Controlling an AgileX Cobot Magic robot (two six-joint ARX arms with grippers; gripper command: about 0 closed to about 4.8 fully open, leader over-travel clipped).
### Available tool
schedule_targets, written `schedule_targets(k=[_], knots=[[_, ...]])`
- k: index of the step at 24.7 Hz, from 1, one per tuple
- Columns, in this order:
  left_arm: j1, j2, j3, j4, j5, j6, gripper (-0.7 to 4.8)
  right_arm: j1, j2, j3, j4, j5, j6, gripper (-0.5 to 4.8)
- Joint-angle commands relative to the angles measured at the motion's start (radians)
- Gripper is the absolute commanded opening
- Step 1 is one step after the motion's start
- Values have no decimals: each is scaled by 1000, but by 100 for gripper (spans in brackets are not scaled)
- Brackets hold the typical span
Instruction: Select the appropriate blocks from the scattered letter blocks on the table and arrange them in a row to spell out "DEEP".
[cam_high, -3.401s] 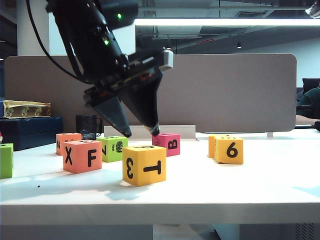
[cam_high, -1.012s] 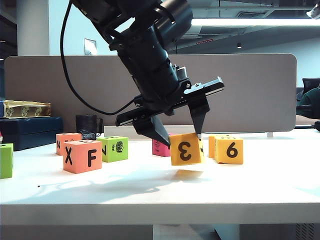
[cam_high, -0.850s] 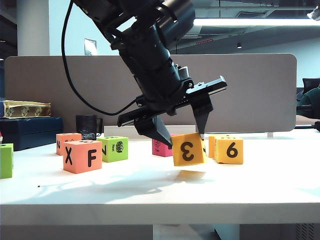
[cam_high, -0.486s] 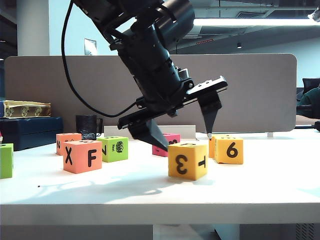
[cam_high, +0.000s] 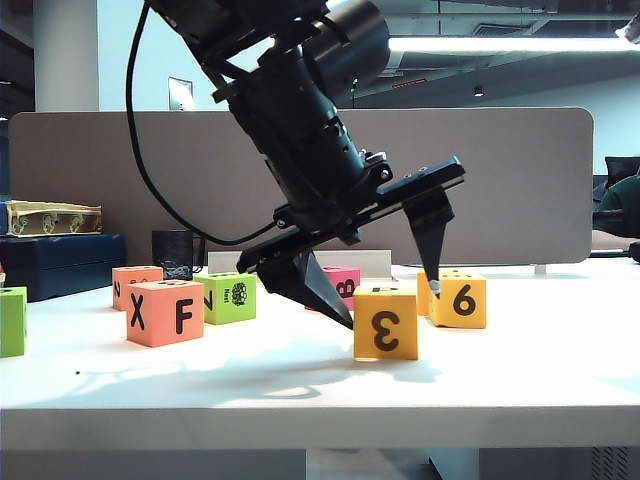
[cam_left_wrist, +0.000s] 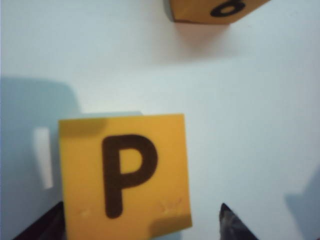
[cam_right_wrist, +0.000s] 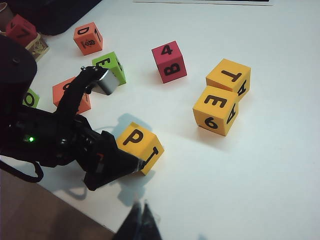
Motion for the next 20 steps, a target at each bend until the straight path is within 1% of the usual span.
schedule_targets(k=[1,4,5,6,7,8,11,13,16,18,19,20], knots=[[-5,-4,4,3,44,5,386,1,-2,5,9,28,-6,-1],[-5,-5,4,-7,54,6,386,1,-2,5,10,28,-6,-1],[-5,-6,4,-23,50,31,386,1,-2,5,9,28,-6,-1],[-1,-6,5,-34,50,71,386,1,-2,5,9,28,-6,-1],[11,-14,13,-85,45,121,386,1,-2,5,6,28,-6,-2],[19,-18,27,-137,22,153,386,1,-2,5,3,28,-6,-1],[71,-39,110,-304,-19,279,386,1,-2,5,-1,27,-6,-1],[115,-48,175,-377,-22,348,385,0,-2,5,-2,27,-6,-1],[184,-49,259,-429,-21,439,385,0,-2,5,-4,27,-6,-2],[216,-49,284,-427,-30,574,381,0,-2,5,-13,28,-6,-2],[233,-49,289,-426,-72,660,380,0,-2,5,-21,27,-6,-2],[244,-49,290,-426,-101,692,380,0,-2,5,-23,27,-7,-1]])
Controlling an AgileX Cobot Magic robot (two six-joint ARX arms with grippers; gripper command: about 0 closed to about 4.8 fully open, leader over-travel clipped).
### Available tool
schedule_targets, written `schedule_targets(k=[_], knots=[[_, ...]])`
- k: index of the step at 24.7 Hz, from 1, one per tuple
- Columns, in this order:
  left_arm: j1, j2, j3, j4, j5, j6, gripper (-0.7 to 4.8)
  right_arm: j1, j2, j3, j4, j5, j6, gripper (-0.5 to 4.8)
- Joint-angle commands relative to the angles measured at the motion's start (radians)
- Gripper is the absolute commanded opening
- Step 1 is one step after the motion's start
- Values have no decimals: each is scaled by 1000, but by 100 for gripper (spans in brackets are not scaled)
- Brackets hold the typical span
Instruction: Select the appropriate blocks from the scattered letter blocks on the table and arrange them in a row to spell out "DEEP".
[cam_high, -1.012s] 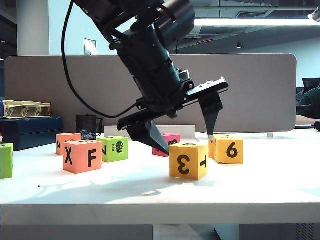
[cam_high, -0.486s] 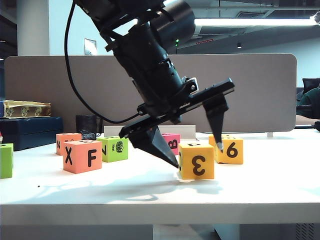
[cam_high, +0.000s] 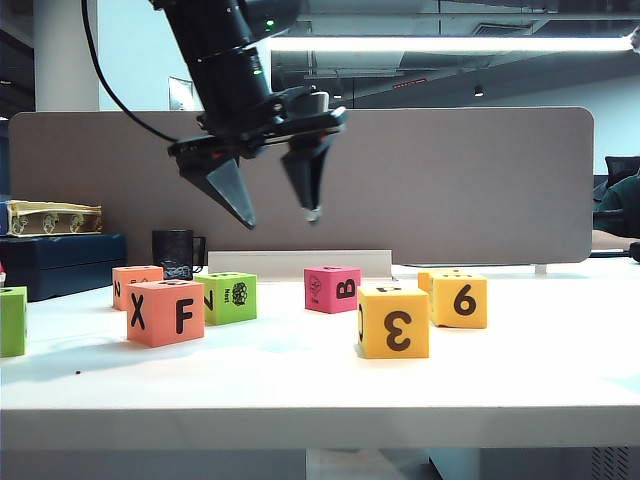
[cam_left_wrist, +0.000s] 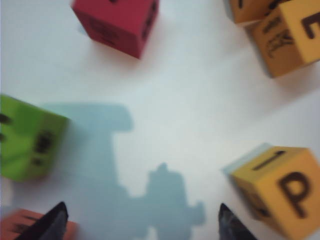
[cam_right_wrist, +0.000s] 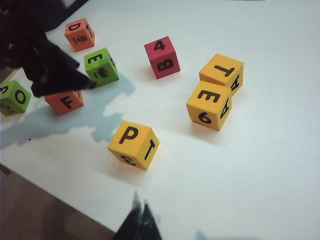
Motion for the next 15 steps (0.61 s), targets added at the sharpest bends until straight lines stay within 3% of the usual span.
schedule_targets(k=[1,4,7,9,12,15], knots=[[32,-2,5,-5,-95,168,381,-1,-2,5,-3,2,-3,-1],[92,21,5,29,-82,229,383,-1,-2,5,-3,2,-3,-1],[149,61,5,40,-43,278,445,-1,-2,5,-18,1,-3,-1],[175,89,5,56,-30,315,445,-1,-2,5,-32,2,-3,-1],[195,122,5,101,0,322,445,-1,-2,5,-31,2,-3,-1],[195,147,5,158,-34,323,443,-1,-2,5,-31,2,-3,-1]])
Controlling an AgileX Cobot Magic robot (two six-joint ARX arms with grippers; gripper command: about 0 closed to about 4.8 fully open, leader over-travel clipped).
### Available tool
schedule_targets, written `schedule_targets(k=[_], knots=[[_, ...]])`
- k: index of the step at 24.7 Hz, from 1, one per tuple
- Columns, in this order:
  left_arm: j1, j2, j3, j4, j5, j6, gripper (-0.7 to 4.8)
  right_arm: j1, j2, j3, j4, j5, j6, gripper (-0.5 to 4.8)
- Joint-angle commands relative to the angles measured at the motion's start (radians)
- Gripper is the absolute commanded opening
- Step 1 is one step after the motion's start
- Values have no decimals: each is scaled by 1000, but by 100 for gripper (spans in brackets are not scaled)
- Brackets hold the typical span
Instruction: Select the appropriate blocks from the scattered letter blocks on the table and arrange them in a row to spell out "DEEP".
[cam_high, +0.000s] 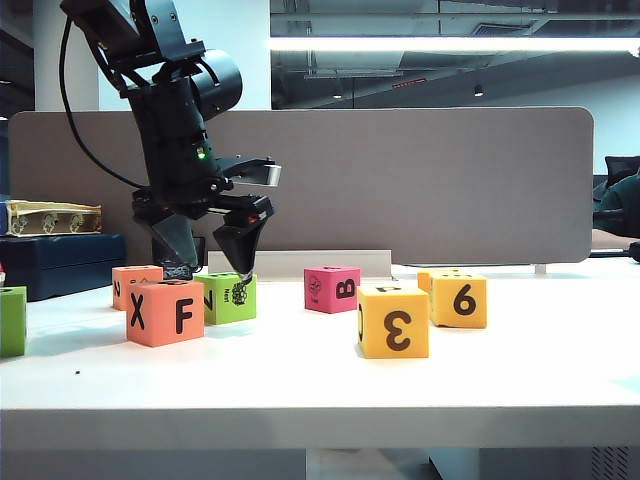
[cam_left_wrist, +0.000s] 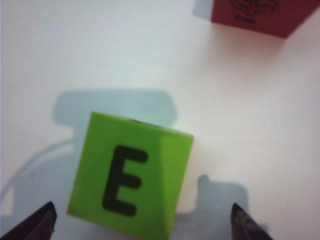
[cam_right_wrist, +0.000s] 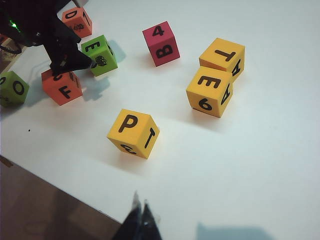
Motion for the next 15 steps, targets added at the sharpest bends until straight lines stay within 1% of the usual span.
schedule_targets(k=[1,3,8,9,10,11,12,15], knots=[[-3,17,5,70,-26,5,443,0,-1,5,10,2,-3,-1],[-3,27,5,82,-26,5,430,0,-1,5,10,2,-3,-1],[0,45,5,88,-26,6,424,0,-1,5,10,2,-3,-1],[1,45,5,88,-26,6,402,0,-1,5,11,2,-3,-1],[1,45,5,88,-26,5,363,0,-1,5,11,2,-3,-1],[2,45,5,87,-26,5,337,0,-1,5,11,2,-3,-1],[2,45,5,87,-26,5,322,0,-1,5,11,4,-3,-1],[2,45,5,84,-26,4,316,0,-1,5,10,32,-3,-1]])
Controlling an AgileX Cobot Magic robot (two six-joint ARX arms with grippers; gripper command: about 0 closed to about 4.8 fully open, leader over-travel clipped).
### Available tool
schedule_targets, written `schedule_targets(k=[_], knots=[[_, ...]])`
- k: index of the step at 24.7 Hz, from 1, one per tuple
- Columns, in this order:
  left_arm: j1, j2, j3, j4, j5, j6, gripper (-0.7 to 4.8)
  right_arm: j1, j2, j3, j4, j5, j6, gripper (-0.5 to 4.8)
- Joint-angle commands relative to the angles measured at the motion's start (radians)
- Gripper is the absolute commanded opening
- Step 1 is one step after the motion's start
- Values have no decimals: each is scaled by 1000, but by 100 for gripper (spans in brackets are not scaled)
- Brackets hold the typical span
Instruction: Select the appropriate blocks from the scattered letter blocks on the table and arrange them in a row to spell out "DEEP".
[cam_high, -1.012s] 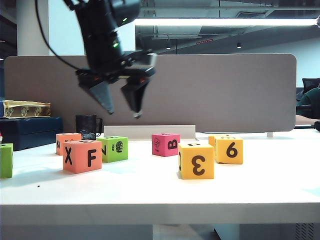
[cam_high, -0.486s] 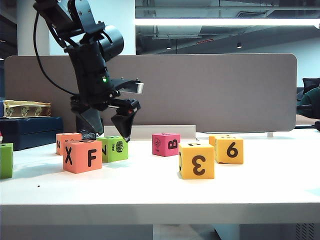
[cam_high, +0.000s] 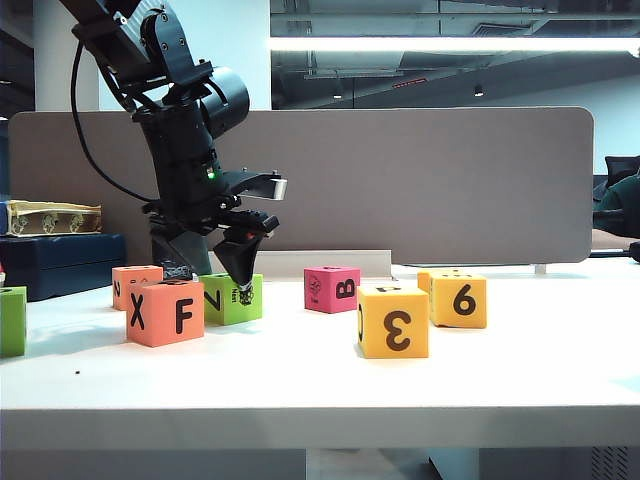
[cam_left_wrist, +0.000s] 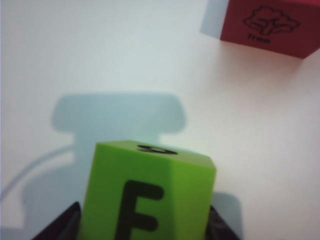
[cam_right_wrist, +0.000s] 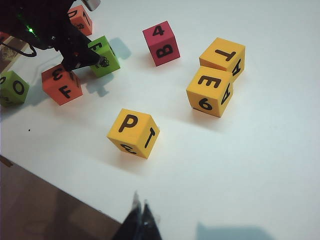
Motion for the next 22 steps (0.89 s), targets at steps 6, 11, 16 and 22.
schedule_targets(k=[6,11,16,22], knots=[[1,-10,31,-41,9,-50,285,0,-1,5,11,39,-3,-1],[0,-10,183,-248,100,-174,285,0,-1,5,11,39,-3,-1],[-44,-10,273,-443,205,-354,285,1,-1,5,11,39,-3,-1],[-150,-8,270,-503,168,-443,285,0,-1,5,12,39,-3,-1]])
